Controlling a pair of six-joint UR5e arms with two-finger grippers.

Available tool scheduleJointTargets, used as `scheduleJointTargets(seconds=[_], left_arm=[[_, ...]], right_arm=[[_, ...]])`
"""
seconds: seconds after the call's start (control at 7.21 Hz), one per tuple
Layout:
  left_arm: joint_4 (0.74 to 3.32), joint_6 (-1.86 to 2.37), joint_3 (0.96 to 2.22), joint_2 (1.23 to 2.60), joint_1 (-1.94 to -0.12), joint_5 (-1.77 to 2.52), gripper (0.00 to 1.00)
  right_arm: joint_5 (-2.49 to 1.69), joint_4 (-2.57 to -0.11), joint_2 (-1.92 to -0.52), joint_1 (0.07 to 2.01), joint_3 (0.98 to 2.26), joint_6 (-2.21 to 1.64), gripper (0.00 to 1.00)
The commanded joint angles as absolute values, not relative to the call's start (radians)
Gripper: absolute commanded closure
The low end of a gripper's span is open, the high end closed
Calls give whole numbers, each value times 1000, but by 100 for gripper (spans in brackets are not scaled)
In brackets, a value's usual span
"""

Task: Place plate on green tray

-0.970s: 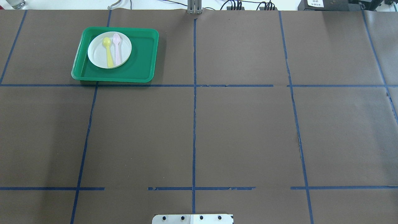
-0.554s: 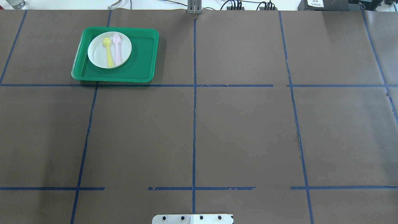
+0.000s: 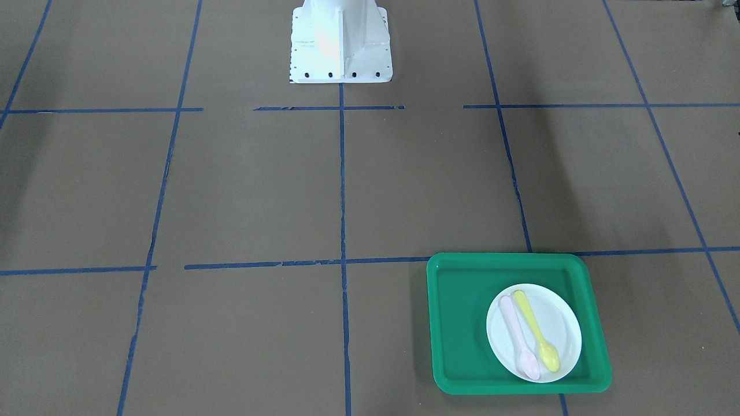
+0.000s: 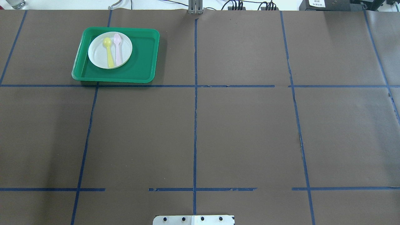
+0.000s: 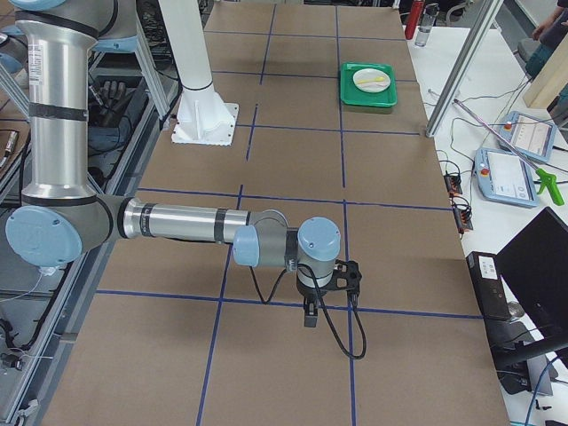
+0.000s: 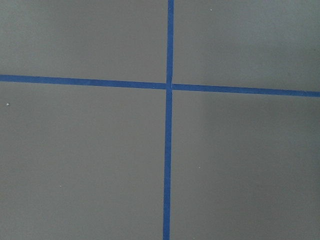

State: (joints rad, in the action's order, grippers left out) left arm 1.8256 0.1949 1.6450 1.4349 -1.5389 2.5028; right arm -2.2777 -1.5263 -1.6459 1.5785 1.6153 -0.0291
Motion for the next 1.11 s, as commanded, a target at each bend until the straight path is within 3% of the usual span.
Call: scheduleJointTargets(seconds=[0.0, 0.97], left_arm=[[1755, 193, 1704, 1456, -1503, 2421, 0], [1755, 184, 1720, 1405, -1516, 2325, 0]], right_arm=[[-2276, -1526, -1646, 1578, 1615, -29, 0], [-2276, -1526, -1646, 1578, 1615, -29, 0]])
